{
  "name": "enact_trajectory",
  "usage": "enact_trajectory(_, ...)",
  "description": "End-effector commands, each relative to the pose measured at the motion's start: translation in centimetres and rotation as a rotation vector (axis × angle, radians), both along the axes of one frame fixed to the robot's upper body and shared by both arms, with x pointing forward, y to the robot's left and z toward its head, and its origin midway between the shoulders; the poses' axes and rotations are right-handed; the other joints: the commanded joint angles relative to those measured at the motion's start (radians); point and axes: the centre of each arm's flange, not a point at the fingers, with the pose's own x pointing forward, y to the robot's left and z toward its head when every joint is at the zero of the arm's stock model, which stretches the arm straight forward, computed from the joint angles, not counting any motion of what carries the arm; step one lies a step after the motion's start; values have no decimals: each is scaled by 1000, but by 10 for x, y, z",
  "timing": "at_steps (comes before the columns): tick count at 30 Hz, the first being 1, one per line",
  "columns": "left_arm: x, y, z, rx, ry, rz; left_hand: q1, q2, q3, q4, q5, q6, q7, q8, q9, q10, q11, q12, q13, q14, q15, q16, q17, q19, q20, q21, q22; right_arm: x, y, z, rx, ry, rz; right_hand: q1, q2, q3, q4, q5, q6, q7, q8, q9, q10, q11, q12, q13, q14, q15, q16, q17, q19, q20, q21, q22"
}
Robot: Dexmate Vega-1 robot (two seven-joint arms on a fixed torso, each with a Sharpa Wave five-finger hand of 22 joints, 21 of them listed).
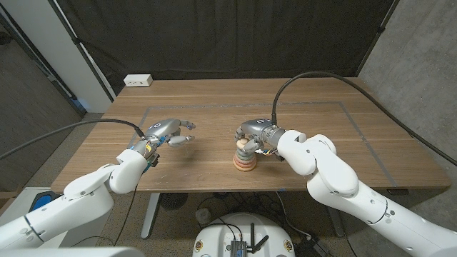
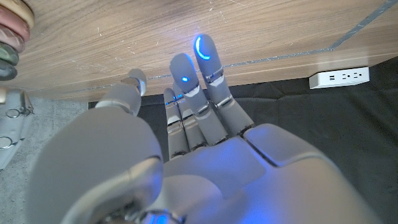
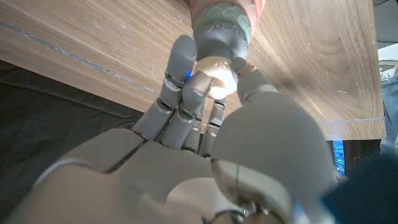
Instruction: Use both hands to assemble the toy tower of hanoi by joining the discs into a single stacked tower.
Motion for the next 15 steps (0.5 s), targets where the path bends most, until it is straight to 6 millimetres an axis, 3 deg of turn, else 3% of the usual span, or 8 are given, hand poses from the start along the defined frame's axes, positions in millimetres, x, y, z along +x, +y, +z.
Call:
enact_trajectory(1, 1, 1, 0, -7, 1, 0, -10, -3, 5, -1, -2, 0, 3, 6, 3, -3, 0, 2, 3, 4, -37, 5, -1, 2, -100, 5, 2, 0, -3, -4, 8, 2, -16, 5, 13, 7, 2, 5, 4, -4, -1, 3, 121, -119, 5, 27, -11, -1, 3, -3, 4, -31, -1, 4)
enact_trajectory(15, 2, 2, -1, -13, 14, -7, -11, -2, 8, -1, -2, -1, 4, 5, 3, -2, 2, 3, 3, 7, -37, 9, 1, 3, -99, 6, 2, 5, -5, -9, 24, 9, -15, 2, 12, 6, 2, 6, 5, -6, -3, 4, 124, -123, 4, 27, -14, -1, 3, -4, 3, -31, -4, 4)
